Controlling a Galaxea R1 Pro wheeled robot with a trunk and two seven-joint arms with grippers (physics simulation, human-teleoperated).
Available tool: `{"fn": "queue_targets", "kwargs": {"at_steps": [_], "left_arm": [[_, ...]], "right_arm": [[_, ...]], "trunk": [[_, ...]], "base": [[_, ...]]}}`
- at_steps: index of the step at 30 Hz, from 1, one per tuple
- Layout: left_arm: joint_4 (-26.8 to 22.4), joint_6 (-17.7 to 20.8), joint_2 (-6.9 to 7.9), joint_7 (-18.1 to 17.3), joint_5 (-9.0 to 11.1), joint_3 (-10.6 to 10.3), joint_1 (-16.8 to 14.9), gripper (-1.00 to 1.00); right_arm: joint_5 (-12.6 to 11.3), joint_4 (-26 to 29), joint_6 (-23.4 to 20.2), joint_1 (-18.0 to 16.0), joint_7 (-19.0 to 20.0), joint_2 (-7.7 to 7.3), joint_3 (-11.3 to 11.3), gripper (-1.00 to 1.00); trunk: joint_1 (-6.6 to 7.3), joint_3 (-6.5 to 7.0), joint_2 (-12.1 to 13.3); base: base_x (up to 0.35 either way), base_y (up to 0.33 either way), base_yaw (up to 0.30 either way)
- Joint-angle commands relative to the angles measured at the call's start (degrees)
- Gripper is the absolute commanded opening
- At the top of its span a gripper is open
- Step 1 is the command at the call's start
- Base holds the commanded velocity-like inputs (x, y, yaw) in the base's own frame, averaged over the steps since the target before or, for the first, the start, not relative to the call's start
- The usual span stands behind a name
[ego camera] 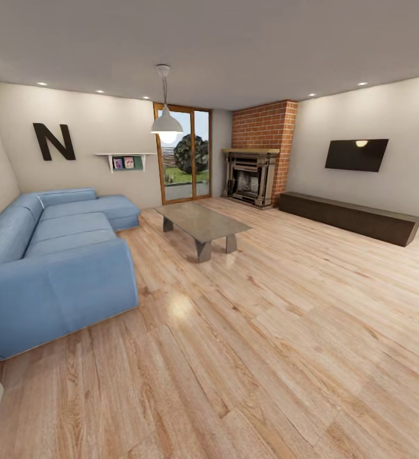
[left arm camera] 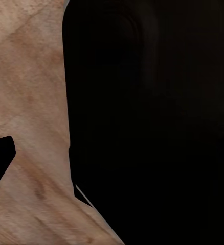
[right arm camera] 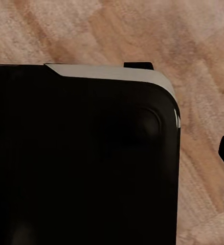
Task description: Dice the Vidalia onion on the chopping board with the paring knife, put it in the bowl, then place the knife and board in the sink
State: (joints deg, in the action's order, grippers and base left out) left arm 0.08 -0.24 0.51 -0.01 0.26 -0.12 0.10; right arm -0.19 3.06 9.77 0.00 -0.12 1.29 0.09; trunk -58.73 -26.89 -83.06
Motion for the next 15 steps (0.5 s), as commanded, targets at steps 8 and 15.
{"fn": "queue_targets", "kwargs": {"at_steps": [8,15], "left_arm": [[-0.1,-0.1,-0.48,-0.1,0.2,0.2,0.0,1.0],[-8.1,-0.1,-0.28,0.0,0.0,0.3,0.0,1.0]], "right_arm": [[0.0,0.3,0.4,0.0,0.0,-0.06,-0.1,1.0],[0.3,6.9,3.1,0.0,-0.1,-0.29,0.0,1.0]], "trunk": [[0.0,-0.04,0.0],[0.0,-0.04,0.0]], "base": [[0.0,0.0,0.0],[0.0,0.0,0.0]]}}
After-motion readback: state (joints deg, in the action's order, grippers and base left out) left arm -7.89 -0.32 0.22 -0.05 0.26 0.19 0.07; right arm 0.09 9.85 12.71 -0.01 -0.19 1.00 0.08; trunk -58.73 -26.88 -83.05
